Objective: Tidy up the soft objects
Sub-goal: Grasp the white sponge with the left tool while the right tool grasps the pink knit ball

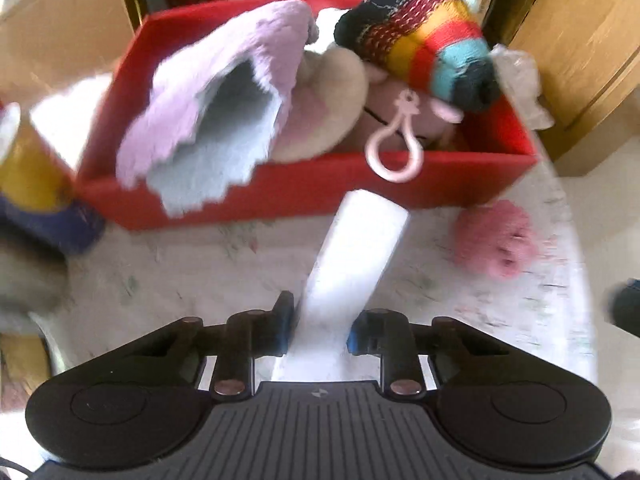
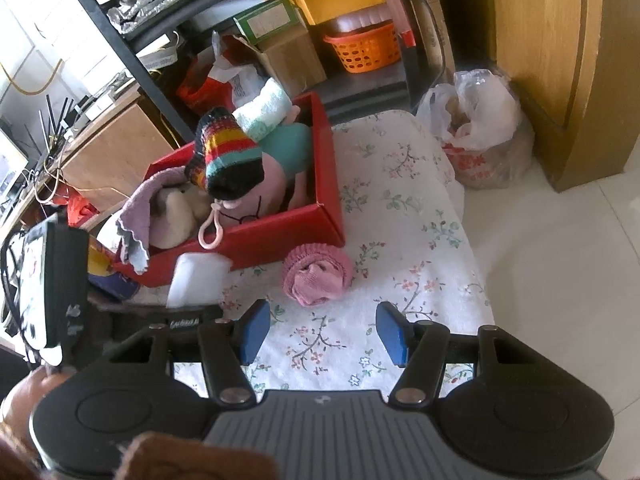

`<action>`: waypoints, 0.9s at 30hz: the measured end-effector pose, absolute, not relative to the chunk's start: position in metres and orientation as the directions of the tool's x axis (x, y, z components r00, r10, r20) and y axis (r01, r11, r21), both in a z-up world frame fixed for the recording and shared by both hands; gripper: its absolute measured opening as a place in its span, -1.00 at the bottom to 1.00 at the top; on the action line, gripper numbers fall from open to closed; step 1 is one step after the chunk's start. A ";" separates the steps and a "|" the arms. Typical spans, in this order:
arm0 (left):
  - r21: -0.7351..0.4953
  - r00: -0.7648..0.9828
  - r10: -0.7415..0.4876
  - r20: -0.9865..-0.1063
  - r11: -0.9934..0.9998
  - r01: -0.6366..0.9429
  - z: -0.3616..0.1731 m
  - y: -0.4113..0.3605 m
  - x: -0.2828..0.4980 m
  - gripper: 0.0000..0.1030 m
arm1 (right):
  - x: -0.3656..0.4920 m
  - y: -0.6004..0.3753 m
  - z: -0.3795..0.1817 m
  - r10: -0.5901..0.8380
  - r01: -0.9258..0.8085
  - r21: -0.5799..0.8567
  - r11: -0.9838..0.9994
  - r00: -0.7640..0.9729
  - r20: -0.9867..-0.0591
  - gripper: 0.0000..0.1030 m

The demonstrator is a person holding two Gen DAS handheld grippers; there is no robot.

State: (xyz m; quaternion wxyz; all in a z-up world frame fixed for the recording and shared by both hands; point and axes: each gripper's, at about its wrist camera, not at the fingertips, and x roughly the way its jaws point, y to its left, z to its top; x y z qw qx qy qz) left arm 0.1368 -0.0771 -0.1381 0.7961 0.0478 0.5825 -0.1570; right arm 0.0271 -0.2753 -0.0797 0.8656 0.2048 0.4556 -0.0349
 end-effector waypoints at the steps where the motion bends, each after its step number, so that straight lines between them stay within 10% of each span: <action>1: -0.132 0.266 -0.214 -0.940 0.946 0.295 -0.135 -0.074 0.132 -0.52 | 0.029 -0.274 -0.080 0.123 0.242 0.316 0.917 0.584 -0.802 -0.43; 21: -0.239 0.205 -0.304 -0.930 0.926 0.292 -0.118 -0.036 0.102 -0.51 | 0.099 -0.244 -0.145 0.089 0.299 0.263 0.917 0.490 -0.867 -0.43; 27: -0.218 0.200 -0.283 -0.938 0.931 0.292 -0.124 -0.040 0.105 -0.49 | 0.104 -0.247 -0.156 0.074 0.315 0.242 0.918 0.464 -0.883 -0.70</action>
